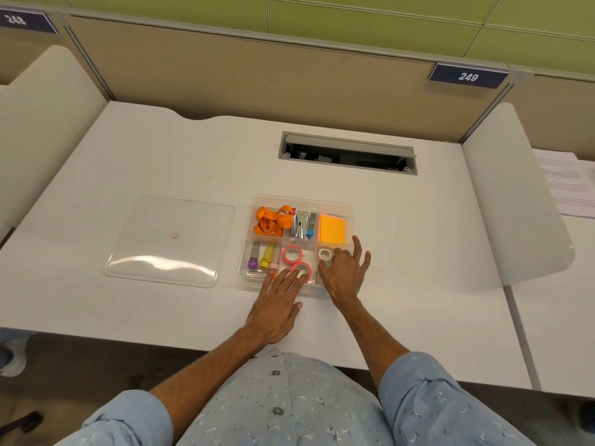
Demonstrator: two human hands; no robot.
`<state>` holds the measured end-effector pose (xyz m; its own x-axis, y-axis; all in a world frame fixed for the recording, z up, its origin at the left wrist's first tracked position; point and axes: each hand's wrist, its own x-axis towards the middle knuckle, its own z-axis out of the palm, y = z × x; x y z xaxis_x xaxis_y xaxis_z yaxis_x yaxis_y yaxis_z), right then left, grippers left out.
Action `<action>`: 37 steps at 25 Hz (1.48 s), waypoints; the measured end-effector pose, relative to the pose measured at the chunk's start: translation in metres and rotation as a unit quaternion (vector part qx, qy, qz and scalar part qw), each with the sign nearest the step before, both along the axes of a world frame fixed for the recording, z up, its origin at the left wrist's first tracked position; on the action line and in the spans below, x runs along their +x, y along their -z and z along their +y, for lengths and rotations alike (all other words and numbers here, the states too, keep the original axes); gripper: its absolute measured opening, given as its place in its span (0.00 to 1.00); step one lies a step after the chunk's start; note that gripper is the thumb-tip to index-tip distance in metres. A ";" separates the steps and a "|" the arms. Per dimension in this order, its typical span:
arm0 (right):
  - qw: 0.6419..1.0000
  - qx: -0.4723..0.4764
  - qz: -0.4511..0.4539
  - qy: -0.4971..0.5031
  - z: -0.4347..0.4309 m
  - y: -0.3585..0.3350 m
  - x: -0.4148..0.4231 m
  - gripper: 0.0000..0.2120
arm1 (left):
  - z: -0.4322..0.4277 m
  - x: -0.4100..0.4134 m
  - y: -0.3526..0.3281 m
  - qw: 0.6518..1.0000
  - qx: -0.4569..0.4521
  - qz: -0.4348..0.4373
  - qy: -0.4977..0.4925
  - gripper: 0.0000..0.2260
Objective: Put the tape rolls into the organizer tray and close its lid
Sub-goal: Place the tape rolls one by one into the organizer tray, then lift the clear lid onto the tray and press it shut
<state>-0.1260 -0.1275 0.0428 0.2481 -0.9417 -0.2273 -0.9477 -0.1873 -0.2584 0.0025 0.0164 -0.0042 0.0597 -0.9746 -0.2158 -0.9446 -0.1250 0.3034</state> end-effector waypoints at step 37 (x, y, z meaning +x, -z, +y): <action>0.881 0.043 0.017 -0.470 0.120 0.008 0.211 0.31 | 0.131 0.237 -0.010 0.975 -0.027 -0.051 -0.213 0.26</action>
<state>0.0849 -0.0078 0.0345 0.9013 -0.3030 -0.3097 -0.3917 -0.8753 -0.2837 0.2391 0.1477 0.0063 0.4801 -0.8665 -0.1366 -0.8359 -0.4991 0.2285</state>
